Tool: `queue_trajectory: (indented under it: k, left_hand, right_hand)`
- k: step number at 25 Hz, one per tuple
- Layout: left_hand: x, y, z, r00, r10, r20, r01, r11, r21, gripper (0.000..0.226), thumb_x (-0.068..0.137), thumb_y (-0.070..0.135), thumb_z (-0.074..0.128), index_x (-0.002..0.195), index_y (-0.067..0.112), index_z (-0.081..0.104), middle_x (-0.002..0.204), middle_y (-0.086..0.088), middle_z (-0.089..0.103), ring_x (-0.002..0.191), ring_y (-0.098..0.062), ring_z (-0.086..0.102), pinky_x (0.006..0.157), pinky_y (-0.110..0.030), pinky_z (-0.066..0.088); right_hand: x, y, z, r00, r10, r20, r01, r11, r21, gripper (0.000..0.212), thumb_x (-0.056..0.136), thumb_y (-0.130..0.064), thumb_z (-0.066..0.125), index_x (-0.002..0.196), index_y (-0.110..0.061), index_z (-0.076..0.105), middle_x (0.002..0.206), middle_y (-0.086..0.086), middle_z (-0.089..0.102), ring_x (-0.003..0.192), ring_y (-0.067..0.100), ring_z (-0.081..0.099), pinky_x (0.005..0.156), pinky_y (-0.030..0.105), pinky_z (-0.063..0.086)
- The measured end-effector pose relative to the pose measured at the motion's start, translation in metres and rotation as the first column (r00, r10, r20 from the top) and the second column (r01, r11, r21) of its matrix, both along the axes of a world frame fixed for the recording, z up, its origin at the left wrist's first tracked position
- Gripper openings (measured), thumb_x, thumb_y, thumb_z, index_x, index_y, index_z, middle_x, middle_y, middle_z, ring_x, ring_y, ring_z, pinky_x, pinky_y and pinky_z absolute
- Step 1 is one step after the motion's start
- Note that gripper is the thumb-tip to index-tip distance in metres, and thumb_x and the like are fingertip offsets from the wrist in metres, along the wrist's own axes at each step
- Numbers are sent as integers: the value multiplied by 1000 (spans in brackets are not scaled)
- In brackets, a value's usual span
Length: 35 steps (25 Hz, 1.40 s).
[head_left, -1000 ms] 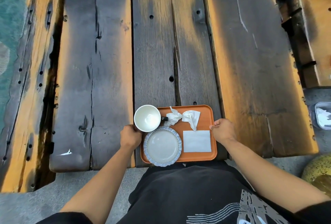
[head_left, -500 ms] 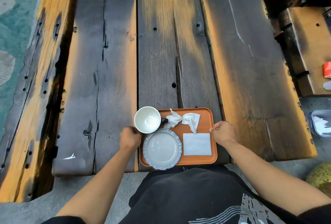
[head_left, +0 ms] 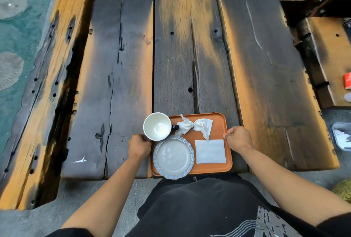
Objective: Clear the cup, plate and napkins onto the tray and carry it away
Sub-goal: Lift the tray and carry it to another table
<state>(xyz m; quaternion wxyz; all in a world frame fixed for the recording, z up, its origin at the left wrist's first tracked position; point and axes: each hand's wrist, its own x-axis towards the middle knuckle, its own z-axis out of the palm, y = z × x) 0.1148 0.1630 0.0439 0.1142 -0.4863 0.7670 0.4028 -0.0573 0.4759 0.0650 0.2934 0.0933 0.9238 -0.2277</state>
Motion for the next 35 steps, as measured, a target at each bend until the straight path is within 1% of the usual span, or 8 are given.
queue_trajectory:
  k: [10, 17, 19, 21, 25, 30, 32, 35]
  left_hand:
    - [39, 18, 3, 988, 152, 29, -151, 988, -43, 32, 83, 14, 70, 56, 10, 53, 55, -6, 49, 58, -21, 40, 55, -30, 36]
    - [77, 49, 8, 941, 336, 41, -333, 941, -65, 26, 81, 12, 69, 65, -8, 62, 57, -17, 57, 58, -21, 48, 55, -29, 43]
    - [88, 60, 12, 927, 374, 26, -371, 926, -71, 27, 82, 12, 70, 68, -10, 62, 58, -12, 57, 60, -20, 46, 54, -27, 40]
    - [99, 69, 15, 907, 419, 24, -416, 906, -80, 28, 81, 14, 70, 70, -10, 62, 58, -11, 57, 61, -20, 46, 56, -29, 42]
    - [127, 85, 20, 857, 512, 58, -504, 856, -117, 27, 80, 17, 72, 70, -7, 65, 68, -25, 69, 61, -21, 52, 62, -42, 58]
    - [167, 102, 25, 764, 643, 51, -638, 765, -92, 28, 80, 17, 75, 71, -8, 65, 71, -24, 72, 61, -24, 61, 65, -51, 61]
    - [186, 108, 26, 721, 691, 57, -686, 723, -83, 31, 79, 18, 76, 68, -7, 63, 64, -20, 69, 60, -24, 59, 61, -50, 60]
    - [216, 117, 28, 680, 732, 41, -728, 681, -86, 33, 81, 15, 72, 55, 7, 54, 56, -13, 57, 58, -22, 52, 53, -36, 46]
  right_hand:
    - [-10, -11, 2, 984, 178, 9, -178, 983, -37, 19, 94, -25, 71, 77, -16, 69, 80, 1, 71, 75, 21, 70, 74, 39, 63]
    - [-19, -22, 10, 941, 339, -2, -339, 939, -65, 23, 94, -25, 70, 74, -14, 70, 74, 2, 70, 71, 19, 67, 65, 31, 55]
    - [-20, -26, 11, 923, 384, 0, -383, 921, -67, 24, 94, -25, 70, 72, -14, 70, 73, 2, 70, 70, 19, 67, 66, 32, 57]
    - [-19, -32, 11, 900, 436, -1, -435, 898, -64, 26, 94, -26, 70, 70, -15, 70, 72, 2, 70, 71, 19, 68, 70, 37, 61]
    - [-12, -47, 13, 841, 542, 5, -540, 839, -69, 25, 93, -23, 71, 72, -10, 72, 73, 5, 71, 71, 21, 68, 70, 38, 61]
    - [5, -71, 14, 761, 648, 15, -646, 760, -73, 25, 90, -20, 73, 72, -3, 73, 72, 9, 72, 74, 25, 68, 73, 37, 58]
    - [18, -82, 15, 727, 686, 13, -684, 726, -74, 26, 90, -20, 72, 73, 0, 73, 71, 11, 72, 73, 25, 67, 72, 37, 58]
    - [41, -98, 15, 685, 728, 19, -726, 684, -75, 25, 90, -19, 72, 73, 0, 72, 69, 9, 71, 70, 23, 66, 67, 33, 54]
